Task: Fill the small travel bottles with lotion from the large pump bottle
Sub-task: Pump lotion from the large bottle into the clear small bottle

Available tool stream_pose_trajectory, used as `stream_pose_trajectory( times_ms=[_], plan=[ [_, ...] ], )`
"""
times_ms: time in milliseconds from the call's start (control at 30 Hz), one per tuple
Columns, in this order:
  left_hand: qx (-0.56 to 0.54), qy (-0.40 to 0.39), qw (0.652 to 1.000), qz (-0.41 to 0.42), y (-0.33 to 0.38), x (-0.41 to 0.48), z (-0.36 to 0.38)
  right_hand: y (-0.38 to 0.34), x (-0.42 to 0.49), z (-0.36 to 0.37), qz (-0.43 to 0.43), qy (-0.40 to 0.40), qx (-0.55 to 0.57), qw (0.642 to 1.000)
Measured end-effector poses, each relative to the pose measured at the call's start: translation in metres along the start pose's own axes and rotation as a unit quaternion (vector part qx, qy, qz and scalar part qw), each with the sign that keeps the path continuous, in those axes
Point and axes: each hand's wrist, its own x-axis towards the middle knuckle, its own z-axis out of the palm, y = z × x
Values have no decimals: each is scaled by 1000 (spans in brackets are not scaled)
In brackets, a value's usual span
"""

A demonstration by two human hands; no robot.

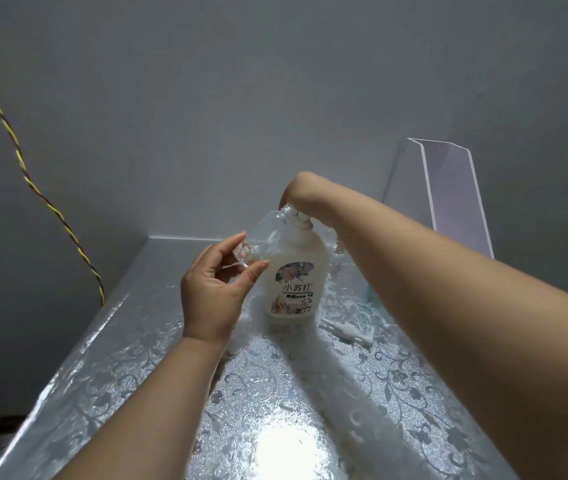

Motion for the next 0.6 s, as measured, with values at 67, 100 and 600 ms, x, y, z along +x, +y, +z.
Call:
stream_pose_trajectory(
  times_ms=[67, 100, 600],
  plan=[
    [-5, 3, 1000, 1, 1, 0, 0, -6, -2, -6, 22, -4, 13, 1000],
    [-9, 4, 1000, 4, 1, 0, 1, -10, -6, -10, 12, -3, 7, 1000],
    [0, -18, 999, 28, -7, 0, -1, 3, 5, 5, -13, -9, -70, 997]
  ],
)
